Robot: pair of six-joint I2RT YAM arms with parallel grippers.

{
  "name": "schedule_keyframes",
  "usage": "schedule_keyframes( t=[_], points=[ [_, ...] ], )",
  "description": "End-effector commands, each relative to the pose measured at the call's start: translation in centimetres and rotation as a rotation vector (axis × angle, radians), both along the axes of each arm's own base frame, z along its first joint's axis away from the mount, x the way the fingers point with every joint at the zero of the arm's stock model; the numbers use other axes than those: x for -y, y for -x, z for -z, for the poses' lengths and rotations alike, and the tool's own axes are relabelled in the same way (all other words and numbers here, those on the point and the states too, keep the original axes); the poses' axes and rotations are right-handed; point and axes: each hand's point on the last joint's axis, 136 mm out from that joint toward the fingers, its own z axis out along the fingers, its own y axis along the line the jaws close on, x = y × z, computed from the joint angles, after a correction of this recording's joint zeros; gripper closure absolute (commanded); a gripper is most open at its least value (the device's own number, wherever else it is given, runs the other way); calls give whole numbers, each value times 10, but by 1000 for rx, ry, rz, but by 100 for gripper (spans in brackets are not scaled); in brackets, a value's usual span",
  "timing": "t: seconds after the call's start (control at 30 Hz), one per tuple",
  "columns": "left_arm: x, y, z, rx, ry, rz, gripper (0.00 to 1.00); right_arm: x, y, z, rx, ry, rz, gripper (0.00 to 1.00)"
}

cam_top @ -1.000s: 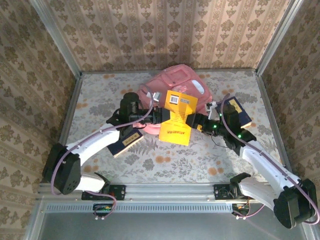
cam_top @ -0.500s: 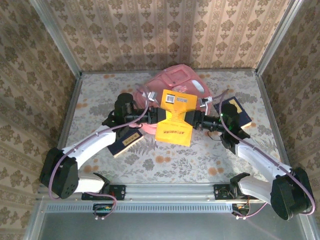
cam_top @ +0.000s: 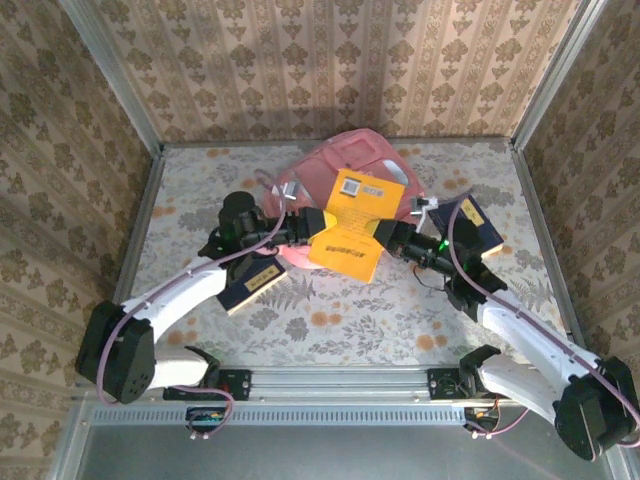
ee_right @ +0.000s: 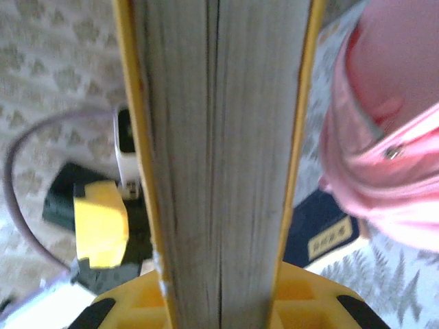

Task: Pack the student bag

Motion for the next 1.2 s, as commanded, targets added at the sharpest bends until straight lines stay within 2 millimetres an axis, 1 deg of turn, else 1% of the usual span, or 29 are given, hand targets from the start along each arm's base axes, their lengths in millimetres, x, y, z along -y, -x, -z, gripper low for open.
schedule_keyframes(
  t=[0.0, 0.13, 0.2, 0.3, 0.4, 0.47, 0.6, 0.7, 0.77, 0.83, 1.03, 1.1, 1.17],
  points=[
    [-8, -4, -20, 9, 60, -92, 20, 32, -21, -35, 86, -117, 236, 100],
    [-12, -12, -8, -61, 79, -193, 14, 35, -27, -53, 116, -193, 287, 100],
    [-10, -17, -8, -81, 115, -239, 12, 35, -30, -61, 134, -208, 306, 100],
    [1, -20, -9, -100, 150, -253, 12, 34, -33, -69, 158, -230, 332, 100],
    [14, -23, -12, -105, 184, -262, 12, 27, -35, -78, 180, -255, 330, 100],
    [20, -26, -14, -108, 225, -271, 14, 24, -36, -78, 184, -254, 338, 100],
    [30, -31, -23, -104, 319, -268, 22, 23, -35, -75, 183, -252, 367, 100],
    [36, -32, -25, -90, 367, -265, 34, 22, -35, -73, 179, -253, 375, 100],
    [39, -33, -22, -90, 379, -266, 46, 22, -35, -70, 171, -255, 384, 100],
    [40, -33, -19, -91, 382, -265, 53, 25, -35, -67, 164, -251, 399, 100],
    [37, -33, -12, -77, 361, -285, 61, 29, -35, -60, 151, -224, 425, 100],
    [38, -32, -14, -71, 362, -279, 62, 31, -36, -57, 141, -219, 438, 100],
    [39, -30, -16, -62, 364, -273, 59, 34, -38, -52, 127, -211, 461, 100]
  ],
)
